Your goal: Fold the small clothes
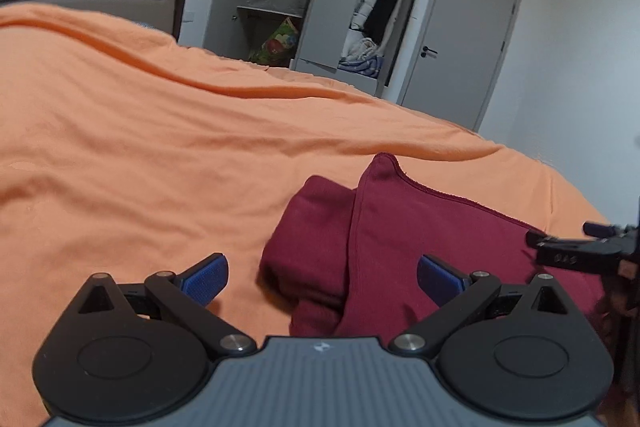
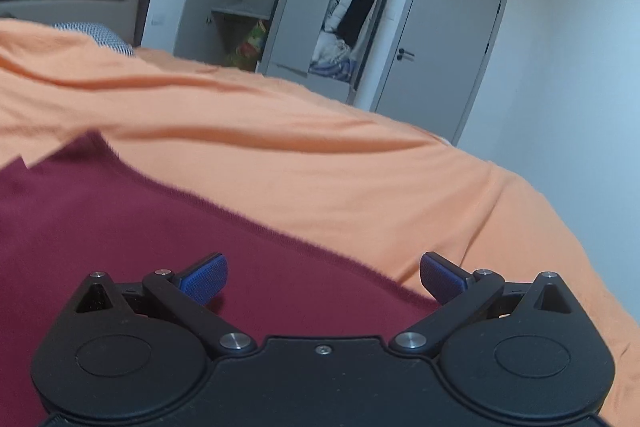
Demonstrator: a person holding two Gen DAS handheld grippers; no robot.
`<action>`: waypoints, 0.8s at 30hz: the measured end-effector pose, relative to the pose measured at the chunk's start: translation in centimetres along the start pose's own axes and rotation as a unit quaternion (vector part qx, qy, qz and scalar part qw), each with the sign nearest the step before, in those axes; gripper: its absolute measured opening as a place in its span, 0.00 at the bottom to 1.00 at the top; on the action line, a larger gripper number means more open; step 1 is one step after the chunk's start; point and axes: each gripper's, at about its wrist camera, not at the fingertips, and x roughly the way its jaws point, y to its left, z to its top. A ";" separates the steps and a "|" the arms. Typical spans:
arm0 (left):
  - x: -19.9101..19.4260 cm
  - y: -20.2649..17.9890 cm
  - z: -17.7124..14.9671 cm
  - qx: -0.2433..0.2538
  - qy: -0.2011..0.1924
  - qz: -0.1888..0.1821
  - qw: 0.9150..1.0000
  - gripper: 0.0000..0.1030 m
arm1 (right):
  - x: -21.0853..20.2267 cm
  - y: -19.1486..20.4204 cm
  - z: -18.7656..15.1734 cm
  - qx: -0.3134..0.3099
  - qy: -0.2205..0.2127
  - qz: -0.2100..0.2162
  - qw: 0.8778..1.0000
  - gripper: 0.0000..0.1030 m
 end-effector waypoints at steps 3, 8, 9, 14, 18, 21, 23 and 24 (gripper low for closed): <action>-0.1 0.6 -1.4 -0.043 0.013 -0.004 0.999 1.00 | 0.4 0.7 -1.5 0.001 0.019 0.001 1.000 0.99; 0.1 0.3 -3.1 -0.051 0.012 -0.001 0.999 1.00 | -1.7 1.2 -3.1 0.014 -0.002 -0.005 1.000 0.99; 0.1 0.1 -3.2 -0.049 0.012 -0.002 0.999 1.00 | -2.4 1.4 -3.3 0.014 -0.009 -0.006 1.000 0.99; 0.2 -0.1 -3.8 -0.065 0.011 -0.016 0.998 1.00 | -6.3 2.9 -4.7 0.000 -0.053 0.014 0.999 0.99; 0.1 -0.2 -4.2 -0.064 0.012 -0.014 0.998 1.00 | -8.5 4.2 -6.1 0.004 -0.037 0.010 0.999 0.99; 0.0 -0.3 -4.3 -0.069 0.013 -0.013 0.997 1.00 | -9.5 4.3 -6.9 0.030 -0.031 0.016 0.999 0.99; -0.1 -0.4 -4.4 -0.072 0.013 -0.012 0.997 1.00 | -9.8 4.4 -7.3 0.045 -0.028 0.017 0.998 0.99; -0.1 -0.5 -4.5 -0.072 0.012 -0.012 0.997 1.00 | -9.8 4.3 -7.4 0.056 -0.023 0.019 0.998 0.99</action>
